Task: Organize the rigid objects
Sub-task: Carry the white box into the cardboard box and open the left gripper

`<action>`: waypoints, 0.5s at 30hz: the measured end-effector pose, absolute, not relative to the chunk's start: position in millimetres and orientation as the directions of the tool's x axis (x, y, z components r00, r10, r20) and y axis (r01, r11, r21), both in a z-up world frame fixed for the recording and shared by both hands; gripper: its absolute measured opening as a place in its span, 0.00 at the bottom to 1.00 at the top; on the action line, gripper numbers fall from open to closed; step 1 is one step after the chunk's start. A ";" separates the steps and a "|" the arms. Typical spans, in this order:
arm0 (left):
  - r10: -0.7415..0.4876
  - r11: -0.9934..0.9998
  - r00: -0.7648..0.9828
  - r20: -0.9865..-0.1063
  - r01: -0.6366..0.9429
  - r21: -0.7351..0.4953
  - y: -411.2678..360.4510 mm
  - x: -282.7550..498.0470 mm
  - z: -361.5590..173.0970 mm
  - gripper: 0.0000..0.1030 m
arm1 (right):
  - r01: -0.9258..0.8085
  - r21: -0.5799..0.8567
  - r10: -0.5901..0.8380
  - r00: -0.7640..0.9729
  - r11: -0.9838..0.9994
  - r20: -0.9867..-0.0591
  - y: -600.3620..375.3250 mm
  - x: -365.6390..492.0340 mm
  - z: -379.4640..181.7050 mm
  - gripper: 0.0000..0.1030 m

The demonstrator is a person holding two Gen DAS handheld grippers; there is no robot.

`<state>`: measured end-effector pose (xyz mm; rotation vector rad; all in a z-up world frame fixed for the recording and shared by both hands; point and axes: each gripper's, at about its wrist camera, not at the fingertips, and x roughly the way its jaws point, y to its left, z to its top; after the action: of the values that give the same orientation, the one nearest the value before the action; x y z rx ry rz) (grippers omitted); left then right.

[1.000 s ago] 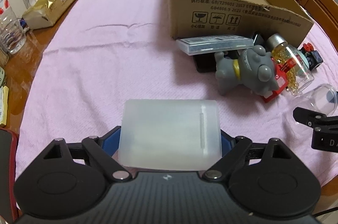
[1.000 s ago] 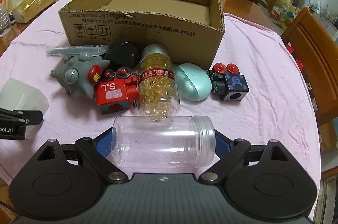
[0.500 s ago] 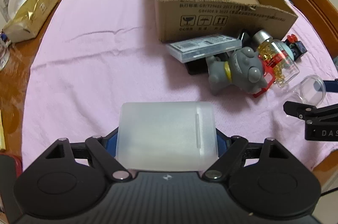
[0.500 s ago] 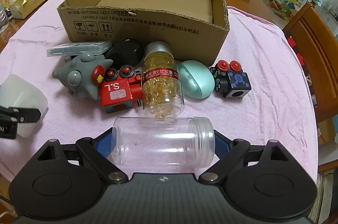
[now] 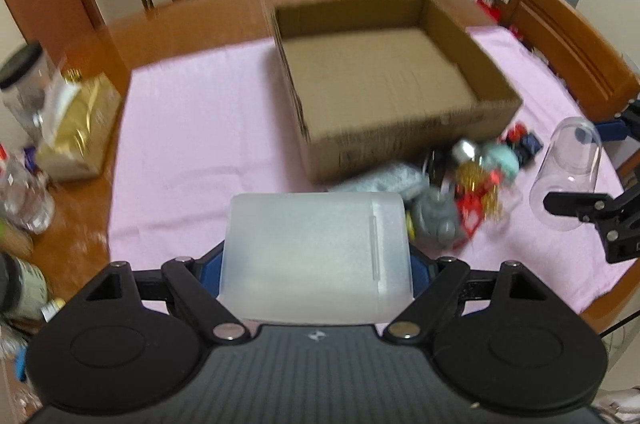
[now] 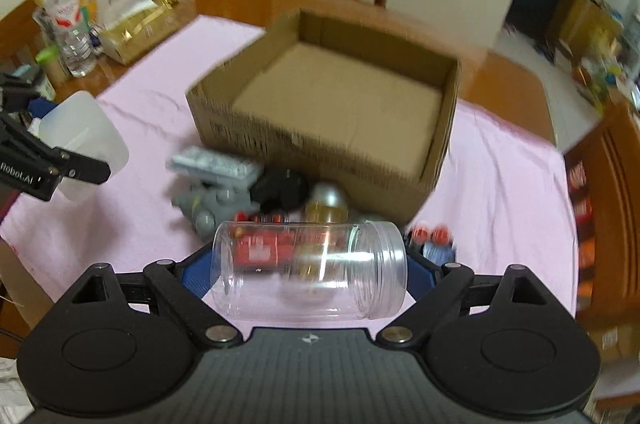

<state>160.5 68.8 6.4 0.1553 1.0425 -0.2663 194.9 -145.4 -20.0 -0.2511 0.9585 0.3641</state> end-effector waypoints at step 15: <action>-0.184 0.945 0.566 -0.803 0.326 0.013 22.4 241.9 39.6 0.80 | -0.436 -0.024 0.262 0.582 0.900 -0.770 -153.0 262.6 4.0 0.91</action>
<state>241.9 22.4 39.6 0.1667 0.9219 -0.3017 262.6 -153.0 4.0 -0.2202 0.8583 0.4114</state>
